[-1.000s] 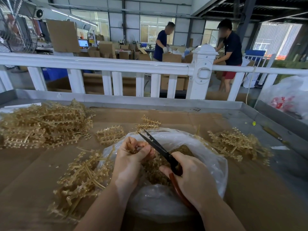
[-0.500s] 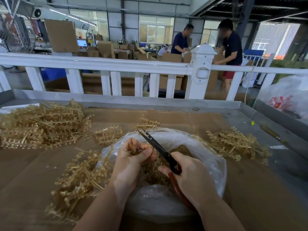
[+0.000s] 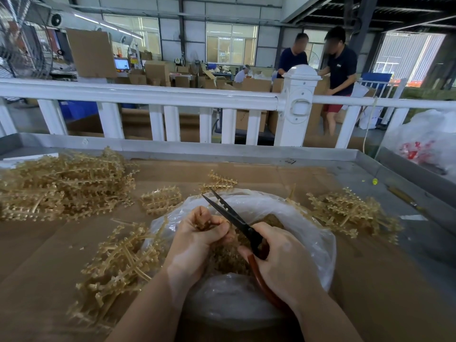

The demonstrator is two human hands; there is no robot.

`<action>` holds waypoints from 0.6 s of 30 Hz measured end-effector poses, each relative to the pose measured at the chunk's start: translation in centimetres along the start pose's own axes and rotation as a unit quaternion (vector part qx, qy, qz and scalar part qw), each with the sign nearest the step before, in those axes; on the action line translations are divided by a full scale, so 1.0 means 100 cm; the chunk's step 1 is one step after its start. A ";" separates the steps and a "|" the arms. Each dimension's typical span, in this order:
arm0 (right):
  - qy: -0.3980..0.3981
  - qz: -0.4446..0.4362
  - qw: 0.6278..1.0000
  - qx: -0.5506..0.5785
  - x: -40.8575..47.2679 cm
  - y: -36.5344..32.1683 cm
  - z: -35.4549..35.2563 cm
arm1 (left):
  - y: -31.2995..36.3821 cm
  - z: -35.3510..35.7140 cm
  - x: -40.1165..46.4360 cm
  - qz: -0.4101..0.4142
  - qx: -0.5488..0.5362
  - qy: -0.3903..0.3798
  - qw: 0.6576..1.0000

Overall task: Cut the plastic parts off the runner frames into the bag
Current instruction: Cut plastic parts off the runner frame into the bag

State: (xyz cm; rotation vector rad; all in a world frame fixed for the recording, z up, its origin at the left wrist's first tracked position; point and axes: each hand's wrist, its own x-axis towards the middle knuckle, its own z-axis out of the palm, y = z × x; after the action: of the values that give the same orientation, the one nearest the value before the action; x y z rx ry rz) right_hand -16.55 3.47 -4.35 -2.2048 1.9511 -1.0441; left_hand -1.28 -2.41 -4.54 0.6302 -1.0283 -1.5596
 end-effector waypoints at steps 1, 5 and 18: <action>0.000 0.000 1.000 0.001 0.000 0.000 0.000 | 0.001 0.001 -0.001 -0.004 -0.002 -0.002 1.000; -0.008 -0.006 1.000 0.002 0.000 0.001 0.000 | 0.003 0.002 -0.003 -0.026 0.000 0.005 1.000; 0.010 -0.007 1.000 -0.004 0.002 0.002 0.002 | 0.004 0.001 -0.002 -0.055 0.031 0.001 0.998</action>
State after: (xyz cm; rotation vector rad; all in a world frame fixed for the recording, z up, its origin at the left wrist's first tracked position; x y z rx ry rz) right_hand -16.62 3.23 -4.48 -2.2237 1.9556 -1.0662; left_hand -1.09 -2.18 -4.22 0.7414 -1.0592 -1.6261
